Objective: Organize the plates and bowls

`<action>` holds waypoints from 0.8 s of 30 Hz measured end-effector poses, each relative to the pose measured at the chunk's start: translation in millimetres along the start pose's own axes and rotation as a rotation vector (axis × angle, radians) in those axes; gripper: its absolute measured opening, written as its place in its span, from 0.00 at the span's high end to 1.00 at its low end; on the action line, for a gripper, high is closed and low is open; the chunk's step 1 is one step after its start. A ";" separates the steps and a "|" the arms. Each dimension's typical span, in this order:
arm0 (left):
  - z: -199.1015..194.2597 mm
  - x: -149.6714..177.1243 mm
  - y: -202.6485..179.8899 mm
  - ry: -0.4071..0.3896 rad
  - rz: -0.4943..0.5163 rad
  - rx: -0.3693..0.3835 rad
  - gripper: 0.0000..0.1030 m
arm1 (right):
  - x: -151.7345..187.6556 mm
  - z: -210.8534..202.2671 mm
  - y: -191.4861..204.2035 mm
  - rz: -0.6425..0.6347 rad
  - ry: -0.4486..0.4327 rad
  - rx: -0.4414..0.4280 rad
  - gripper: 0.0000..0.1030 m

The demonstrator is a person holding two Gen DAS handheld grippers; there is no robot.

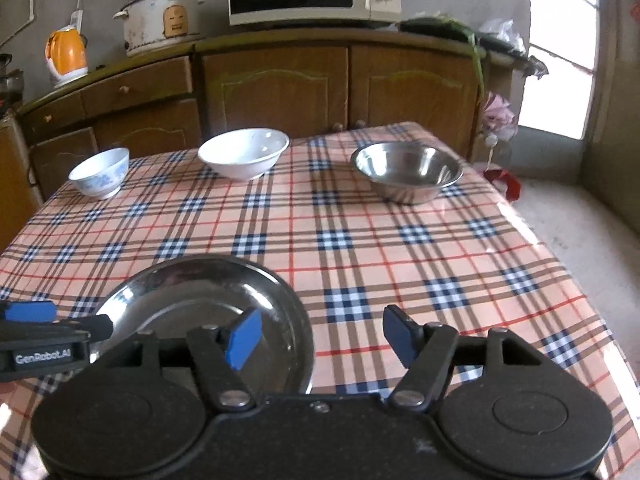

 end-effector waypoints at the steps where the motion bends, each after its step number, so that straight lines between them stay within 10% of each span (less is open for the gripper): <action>1: -0.4 -0.3 1.1 -0.005 0.001 -0.009 0.14 | 0.3 -3.2 -1.7 0.009 -0.046 0.011 0.22; 3: -1.5 -0.6 2.1 -0.016 0.010 -0.019 0.12 | 2.6 -8.4 -6.1 0.024 -0.127 0.064 0.22; 12: 3.4 1.1 6.8 -0.036 0.020 -0.038 0.00 | 20.4 18.9 -6.8 -0.016 0.092 -0.003 0.22; 24: 28.2 7.9 4.6 0.032 0.052 -0.002 0.00 | 29.7 40.5 1.9 -0.015 0.154 -0.042 0.22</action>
Point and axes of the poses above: each gripper's, at about its wrist camera, not at the fingertips, and z roughly the way its jaws point, y to its left, x to its underside, the point moved 7 cm from there along z, roughly the way its jaws point, and after that the axes turned 7 degrees about x, right-handed, at the moved point
